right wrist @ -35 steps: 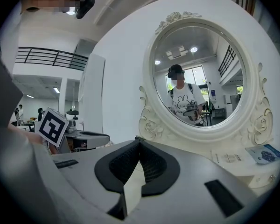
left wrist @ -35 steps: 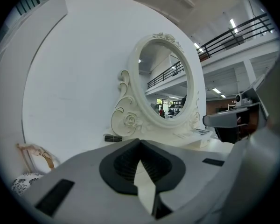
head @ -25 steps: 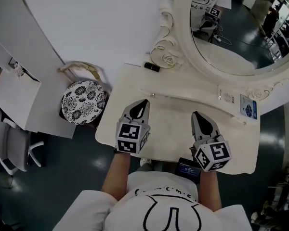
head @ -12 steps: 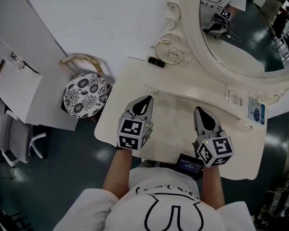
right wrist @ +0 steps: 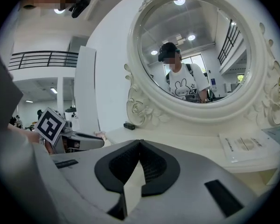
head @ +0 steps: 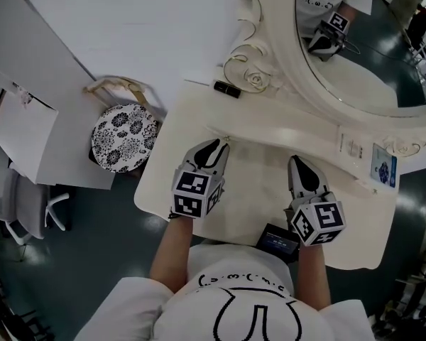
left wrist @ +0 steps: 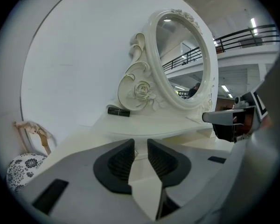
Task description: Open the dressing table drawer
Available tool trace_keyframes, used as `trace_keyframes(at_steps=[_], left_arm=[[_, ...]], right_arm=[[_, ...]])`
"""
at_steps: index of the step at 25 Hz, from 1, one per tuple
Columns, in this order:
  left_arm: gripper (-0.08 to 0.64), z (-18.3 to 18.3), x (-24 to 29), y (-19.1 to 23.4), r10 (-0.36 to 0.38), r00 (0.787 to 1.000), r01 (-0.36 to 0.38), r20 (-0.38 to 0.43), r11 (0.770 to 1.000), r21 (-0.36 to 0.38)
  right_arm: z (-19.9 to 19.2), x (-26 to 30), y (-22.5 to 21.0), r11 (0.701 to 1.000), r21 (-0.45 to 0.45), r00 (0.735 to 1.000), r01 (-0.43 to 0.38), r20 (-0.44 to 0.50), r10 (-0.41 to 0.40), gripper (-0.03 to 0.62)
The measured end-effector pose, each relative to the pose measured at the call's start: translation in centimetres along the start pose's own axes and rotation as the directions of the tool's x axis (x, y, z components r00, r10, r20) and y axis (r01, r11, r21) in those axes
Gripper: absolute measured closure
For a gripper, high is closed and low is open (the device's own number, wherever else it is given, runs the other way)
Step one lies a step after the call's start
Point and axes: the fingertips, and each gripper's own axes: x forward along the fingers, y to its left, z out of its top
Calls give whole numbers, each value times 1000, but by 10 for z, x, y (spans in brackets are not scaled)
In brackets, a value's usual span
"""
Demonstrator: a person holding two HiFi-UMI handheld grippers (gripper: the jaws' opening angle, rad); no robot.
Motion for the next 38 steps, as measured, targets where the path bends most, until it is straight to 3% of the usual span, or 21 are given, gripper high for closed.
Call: trace_keyframes(at_steps=[3,18,22,38], left_arm=[[396,-8,11,0,-13,999,12,-39,1000,-18],[396,-38,47,11,35,984,-36,-174,999,-4],[431,-41,52,15,62,982,-61,-180,998,11],[433,-42,49,13,45,979,-40,-201,999,30]], right_arm=[[-6,6,-4,1000,7,1000,1,-12,-1,574],[-36,27,-18,996,87,997,5,-78,2,575],[-40,26,-20,995,104,996,11,-85,-2,574],[-34,13,-13,995,104,998,11,-56,-5,574]])
